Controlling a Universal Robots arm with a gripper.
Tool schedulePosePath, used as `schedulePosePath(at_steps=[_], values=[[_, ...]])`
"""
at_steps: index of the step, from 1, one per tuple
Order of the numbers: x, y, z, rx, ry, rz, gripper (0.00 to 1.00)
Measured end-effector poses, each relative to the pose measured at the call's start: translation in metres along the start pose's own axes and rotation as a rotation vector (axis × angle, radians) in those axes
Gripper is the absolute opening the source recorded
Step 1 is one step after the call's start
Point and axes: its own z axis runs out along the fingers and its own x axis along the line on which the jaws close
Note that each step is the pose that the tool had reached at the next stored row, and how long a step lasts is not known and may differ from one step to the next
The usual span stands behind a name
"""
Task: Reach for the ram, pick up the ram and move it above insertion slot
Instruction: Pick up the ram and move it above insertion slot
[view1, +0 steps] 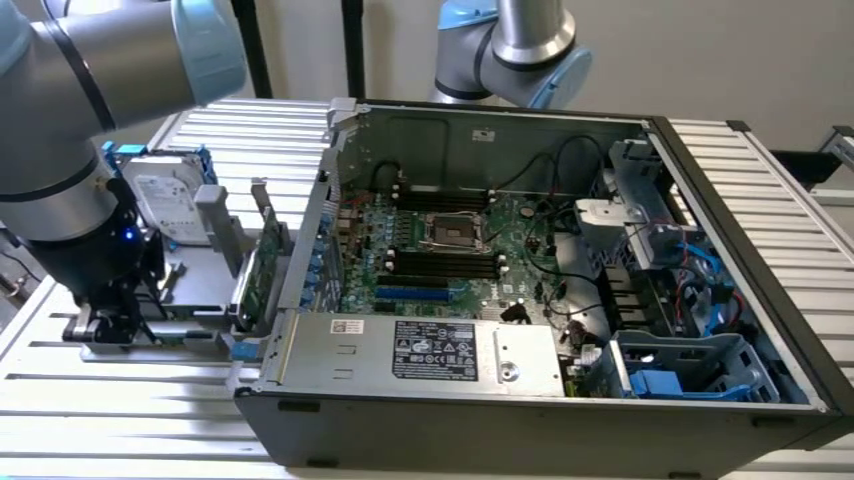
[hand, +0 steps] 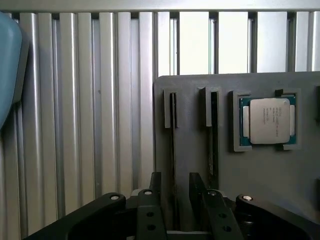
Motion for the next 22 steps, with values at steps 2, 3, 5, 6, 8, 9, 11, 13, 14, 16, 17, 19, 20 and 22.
schedulePosePath(at_steps=[2, 3, 5, 6, 8, 9, 11, 13, 14, 16, 17, 19, 20, 22], values=[[0.000, -0.0001, 0.0020, -0.0001, 0.0003, -0.006, 0.36], [0.000, -0.0001, 0.0029, 0.0000, 0.0003, -0.009, 0.36], [0.000, -0.0002, 0.0048, 0.0001, 0.0006, -0.017, 0.36], [0.000, -0.0003, 0.0056, 0.0000, 0.0008, -0.021, 0.36], [0.000, -0.0003, 0.0072, 0.0000, 0.0011, -0.028, 0.36], [0.000, -0.0003, 0.0080, 0.0001, 0.0011, -0.032, 0.36], [0.000, -0.0004, 0.0093, 0.0000, 0.0015, -0.038, 0.36], [0.000, -0.0004, 0.0106, 0.0000, 0.0016, -0.043, 0.36], [0.000, -0.0004, 0.0112, 0.0000, 0.0016, -0.044, 0.36], [0.000, -0.0004, 0.0124, 0.0000, 0.0017, -0.044, 0.36], [0.000, -0.0004, 0.0131, 0.0002, 0.0016, -0.044, 0.36], [0.000, -0.0004, 0.0144, 0.0001, 0.0016, -0.044, 0.36], [0.000, -0.0002, 0.0150, -0.0001, 0.0018, -0.044, 0.36], [0.000, 0.0005, 0.0160, 0.0000, 0.0017, -0.044, 0.36]])
